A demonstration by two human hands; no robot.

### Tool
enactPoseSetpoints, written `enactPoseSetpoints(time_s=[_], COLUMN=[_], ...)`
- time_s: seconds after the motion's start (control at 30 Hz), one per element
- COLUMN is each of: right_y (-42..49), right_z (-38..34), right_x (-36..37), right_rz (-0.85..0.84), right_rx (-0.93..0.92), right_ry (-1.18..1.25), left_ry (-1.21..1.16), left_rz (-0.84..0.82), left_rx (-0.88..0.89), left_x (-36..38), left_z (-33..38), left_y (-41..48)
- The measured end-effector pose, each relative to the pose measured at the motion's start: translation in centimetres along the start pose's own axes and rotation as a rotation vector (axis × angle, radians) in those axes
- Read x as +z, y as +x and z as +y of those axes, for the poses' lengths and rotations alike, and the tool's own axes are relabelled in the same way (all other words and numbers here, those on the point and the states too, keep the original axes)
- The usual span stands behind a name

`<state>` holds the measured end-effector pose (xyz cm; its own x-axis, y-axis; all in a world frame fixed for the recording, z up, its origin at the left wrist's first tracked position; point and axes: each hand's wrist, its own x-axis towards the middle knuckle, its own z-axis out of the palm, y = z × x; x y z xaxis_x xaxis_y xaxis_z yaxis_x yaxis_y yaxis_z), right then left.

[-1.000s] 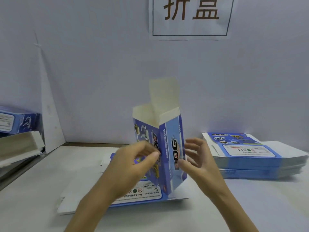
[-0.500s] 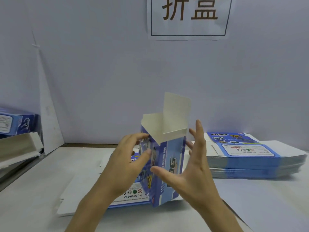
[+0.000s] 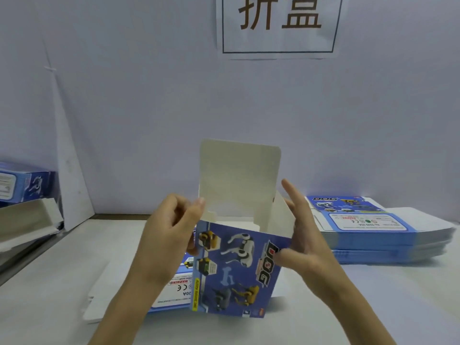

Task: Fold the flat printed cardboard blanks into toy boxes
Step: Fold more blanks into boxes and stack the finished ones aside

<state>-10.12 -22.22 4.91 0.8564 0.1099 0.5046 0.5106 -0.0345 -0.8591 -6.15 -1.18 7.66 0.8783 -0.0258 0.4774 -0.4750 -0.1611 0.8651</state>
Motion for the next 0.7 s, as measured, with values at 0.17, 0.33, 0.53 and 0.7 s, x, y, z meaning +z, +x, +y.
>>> enactPoseSetpoints(time_s=[0.17, 0.33, 0.53, 0.7], right_y=[1.3, 0.6, 0.8, 1.1], right_z=[-1.2, -0.5, -0.3, 0.6], right_x=[-0.2, 0.8, 1.9, 1.5], right_rz=[0.148, 0.223, 0.145, 0.155], right_rx=[0.136, 0.179, 0.212, 0.348], right_ry=[0.267, 0.453, 0.502, 0.428], left_ry=[-0.293, -0.155, -0.438, -0.434], left_rz=[-0.263, -0.089, -0.247, -0.401], left_rx=[-0.186, -0.234, -0.419, -0.421], left_x=[0.2, 1.1, 1.0, 1.5], left_z=[0.9, 0.6, -0.1, -1.0], left_y=[-0.1, 0.7, 0.2, 0.1])
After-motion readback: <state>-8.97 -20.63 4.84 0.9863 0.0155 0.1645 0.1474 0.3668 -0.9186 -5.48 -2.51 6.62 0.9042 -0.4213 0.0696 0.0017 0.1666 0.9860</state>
